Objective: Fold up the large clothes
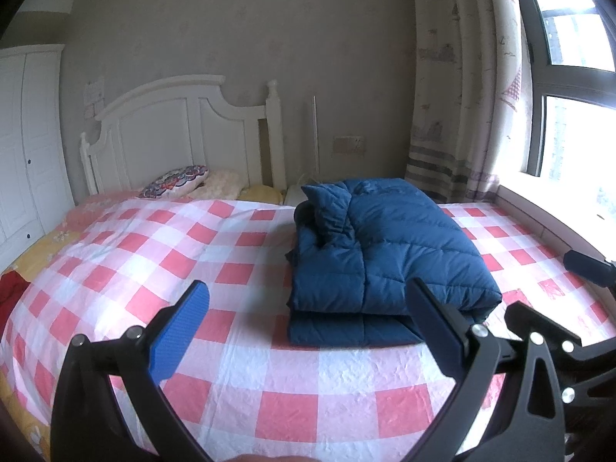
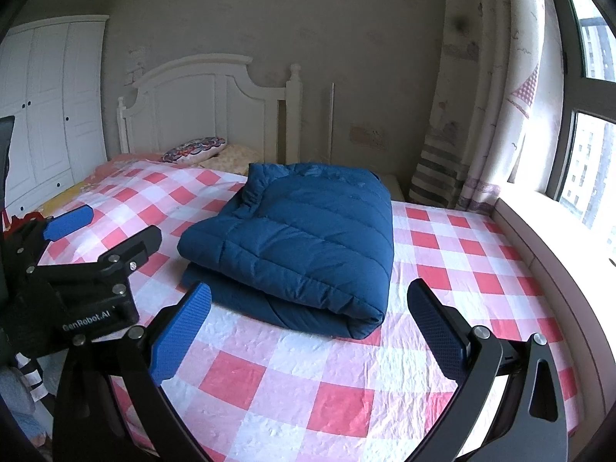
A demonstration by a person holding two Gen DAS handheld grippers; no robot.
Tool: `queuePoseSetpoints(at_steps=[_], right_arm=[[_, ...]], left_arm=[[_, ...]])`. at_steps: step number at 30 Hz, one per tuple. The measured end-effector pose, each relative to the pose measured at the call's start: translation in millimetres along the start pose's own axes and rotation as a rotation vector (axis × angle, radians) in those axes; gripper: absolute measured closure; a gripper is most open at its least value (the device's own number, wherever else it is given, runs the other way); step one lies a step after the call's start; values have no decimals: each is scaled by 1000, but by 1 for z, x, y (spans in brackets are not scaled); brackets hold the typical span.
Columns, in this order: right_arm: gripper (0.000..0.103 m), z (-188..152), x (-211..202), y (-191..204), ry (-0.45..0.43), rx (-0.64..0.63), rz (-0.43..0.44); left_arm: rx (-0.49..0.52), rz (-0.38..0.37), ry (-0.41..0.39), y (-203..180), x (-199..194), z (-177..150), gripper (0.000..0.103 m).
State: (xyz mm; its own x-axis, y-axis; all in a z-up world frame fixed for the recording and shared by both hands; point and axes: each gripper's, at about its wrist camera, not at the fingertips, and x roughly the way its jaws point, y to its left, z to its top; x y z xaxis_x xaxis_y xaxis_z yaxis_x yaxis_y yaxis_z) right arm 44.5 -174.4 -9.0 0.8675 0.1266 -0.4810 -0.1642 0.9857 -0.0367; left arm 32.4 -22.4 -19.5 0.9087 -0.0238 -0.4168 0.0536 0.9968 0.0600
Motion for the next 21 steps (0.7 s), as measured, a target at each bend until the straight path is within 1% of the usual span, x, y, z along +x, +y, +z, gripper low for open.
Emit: queuePoseSetpoints(at_steps=[6,9,11,12,13,15,17,18,19,20,21], right_arm=[[5,-5,9,-7,19,9,4],[5,-9,13,-9,30,7,6],[5,-12,17,-11,40,8,7],[5,-14,20,-12,48,12,9],[5,-16,24,-14,55,17,13],[5,-21,31,-17,74,26,19],[5,-25,40,-21,104,19,24],[5,-26,41,-25,111,13,21],[5,-24,41,-34,114,10,17],[5,-18,39,-54,119,10,-3],[5,-13,36,-73,122,21,-31]], left_arm=[[9,0,9,-3,6,0,2],[-3,7,-16,-3,4,-1,2],[-15,-6,-46,-2,1,-3,2],[-6,-39,-48,-4,1,-4,2],[13,-57,-36,-7,3,-5,2],[19,-73,-20,-10,9,-7,2],[35,-98,25,-8,20,-5,2],[69,-88,63,-1,31,0,2],[78,-69,77,9,39,5,2],[78,-53,86,20,46,10,2],[77,-7,108,47,61,20,2]])
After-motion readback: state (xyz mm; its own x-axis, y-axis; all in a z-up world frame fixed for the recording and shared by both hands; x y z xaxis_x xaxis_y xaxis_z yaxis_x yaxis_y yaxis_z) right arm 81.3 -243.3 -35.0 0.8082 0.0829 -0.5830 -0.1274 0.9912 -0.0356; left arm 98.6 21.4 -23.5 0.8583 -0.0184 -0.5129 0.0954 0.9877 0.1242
